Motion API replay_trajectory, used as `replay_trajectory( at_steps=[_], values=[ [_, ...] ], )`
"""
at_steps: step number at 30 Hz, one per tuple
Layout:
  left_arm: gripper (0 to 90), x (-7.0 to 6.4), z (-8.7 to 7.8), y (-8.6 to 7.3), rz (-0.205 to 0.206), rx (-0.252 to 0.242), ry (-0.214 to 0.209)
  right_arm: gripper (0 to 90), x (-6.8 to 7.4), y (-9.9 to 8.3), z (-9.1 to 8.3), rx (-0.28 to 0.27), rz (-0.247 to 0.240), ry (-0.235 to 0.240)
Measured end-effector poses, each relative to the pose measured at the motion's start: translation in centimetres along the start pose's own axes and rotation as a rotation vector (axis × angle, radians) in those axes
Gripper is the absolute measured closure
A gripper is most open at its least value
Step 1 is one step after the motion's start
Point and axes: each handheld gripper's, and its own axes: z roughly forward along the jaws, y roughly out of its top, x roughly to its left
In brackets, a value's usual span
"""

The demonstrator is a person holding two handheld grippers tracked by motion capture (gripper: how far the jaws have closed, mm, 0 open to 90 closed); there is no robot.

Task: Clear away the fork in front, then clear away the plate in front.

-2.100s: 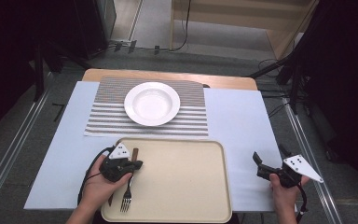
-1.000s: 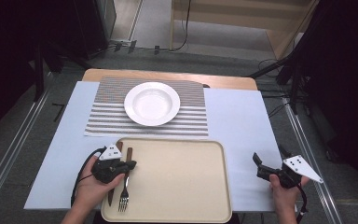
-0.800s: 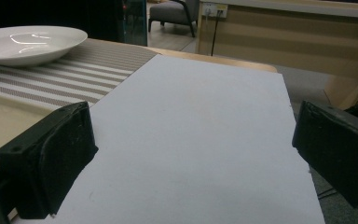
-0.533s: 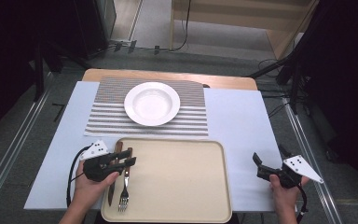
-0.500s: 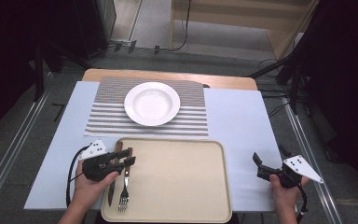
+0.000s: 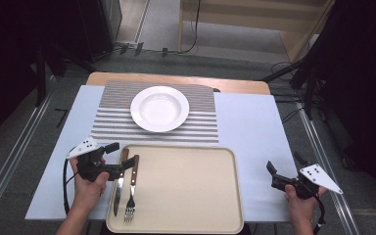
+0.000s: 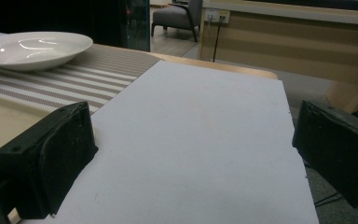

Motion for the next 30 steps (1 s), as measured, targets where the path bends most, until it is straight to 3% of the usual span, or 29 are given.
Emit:
replay_trajectory(
  at_steps=[10, 16, 24, 30],
  values=[
    [0.0, 1.3, -0.1, 1.5, -0.013, -0.047, 0.027, 0.0, 0.0, 0.2, -0.2, -0.010, 0.010, 0.000],
    [0.0, 2.0, 0.9, 3.0, -0.009, -0.023, 0.036, 0.0, 0.3, 0.4, 0.1, -0.016, -0.004, 0.011],
    [0.0, 2.3, 2.9, 4.8, 0.044, 0.022, 0.056, 0.0, 0.1, 0.5, -0.1, -0.022, 0.003, 0.010],
    [0.0, 4.0, 4.0, 5.6, -0.020, 0.017, 0.024, 0.0, 0.3, 0.5, -0.1, -0.022, -0.003, 0.014]
  ],
)
